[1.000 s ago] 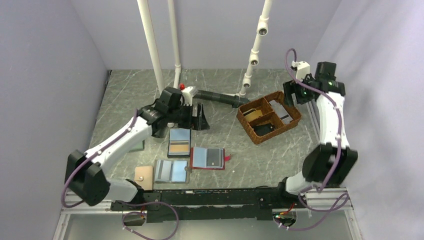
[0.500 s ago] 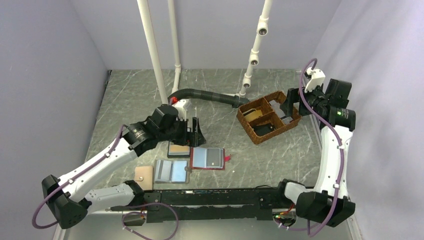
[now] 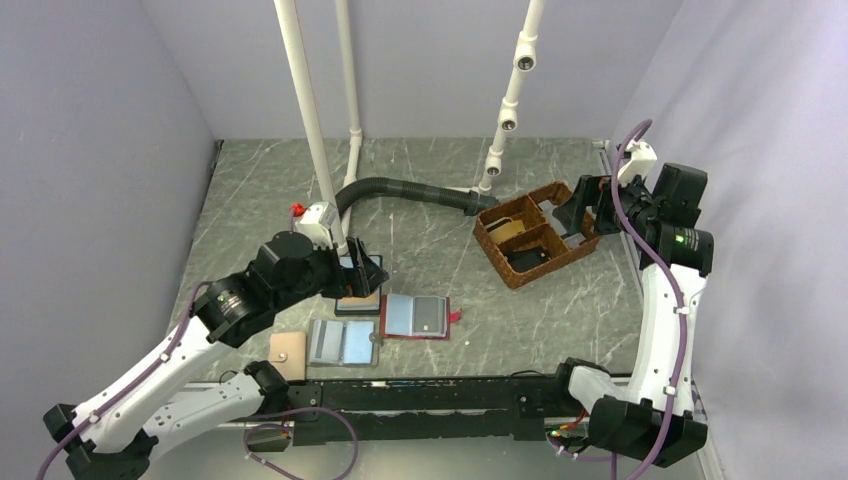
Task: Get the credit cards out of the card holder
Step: Reset both arms
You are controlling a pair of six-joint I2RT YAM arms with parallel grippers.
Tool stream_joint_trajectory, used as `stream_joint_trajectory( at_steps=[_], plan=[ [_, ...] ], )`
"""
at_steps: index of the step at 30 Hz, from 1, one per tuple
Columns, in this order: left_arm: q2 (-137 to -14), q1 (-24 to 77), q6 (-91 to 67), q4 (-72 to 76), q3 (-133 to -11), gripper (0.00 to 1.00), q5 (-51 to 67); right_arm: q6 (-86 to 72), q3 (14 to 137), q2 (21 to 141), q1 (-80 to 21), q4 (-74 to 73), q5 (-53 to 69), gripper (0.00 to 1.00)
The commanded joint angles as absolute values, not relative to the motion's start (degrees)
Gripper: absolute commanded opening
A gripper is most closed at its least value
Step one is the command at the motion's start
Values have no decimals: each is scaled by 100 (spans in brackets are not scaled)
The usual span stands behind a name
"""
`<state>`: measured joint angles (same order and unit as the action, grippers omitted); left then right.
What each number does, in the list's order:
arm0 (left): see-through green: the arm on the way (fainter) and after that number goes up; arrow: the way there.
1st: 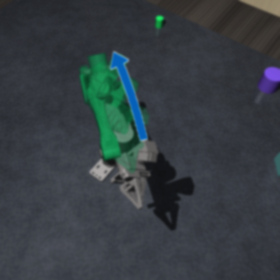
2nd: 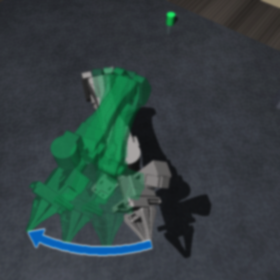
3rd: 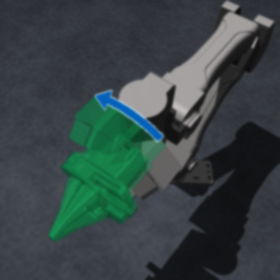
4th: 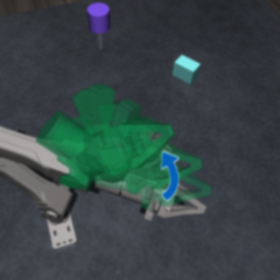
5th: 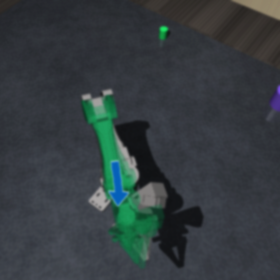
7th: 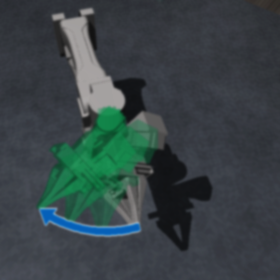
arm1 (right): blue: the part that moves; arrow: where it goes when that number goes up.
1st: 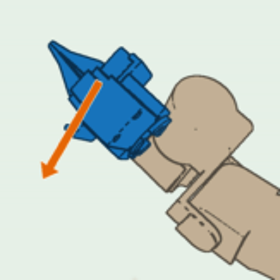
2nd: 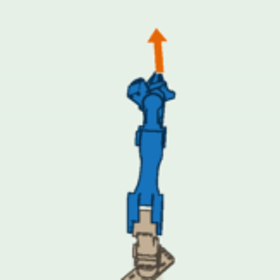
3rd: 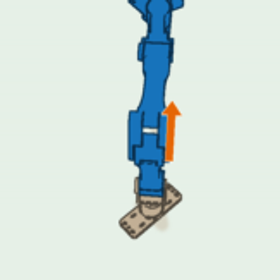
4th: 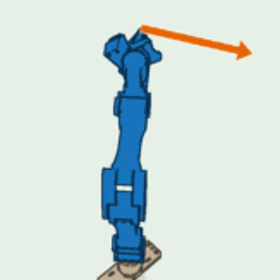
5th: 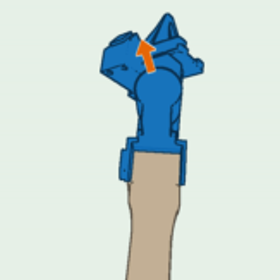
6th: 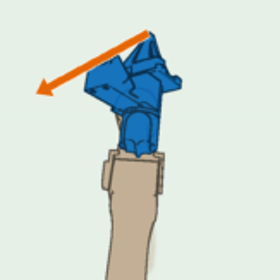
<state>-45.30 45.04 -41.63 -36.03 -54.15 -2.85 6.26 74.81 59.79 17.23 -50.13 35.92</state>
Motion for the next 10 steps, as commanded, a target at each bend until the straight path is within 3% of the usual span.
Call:
stream_joint_trajectory(
  at_steps=[1,10],
  plan=[
    [-4693,4509,-4107,-3735,-5519,99,-452,212,7453,5868,1749,-4741,3455,100],
    [-4553,4509,-4533,-3559,-5205,99,-719,401,7394,5821,1749,-4822,3596,100]
  ],
)
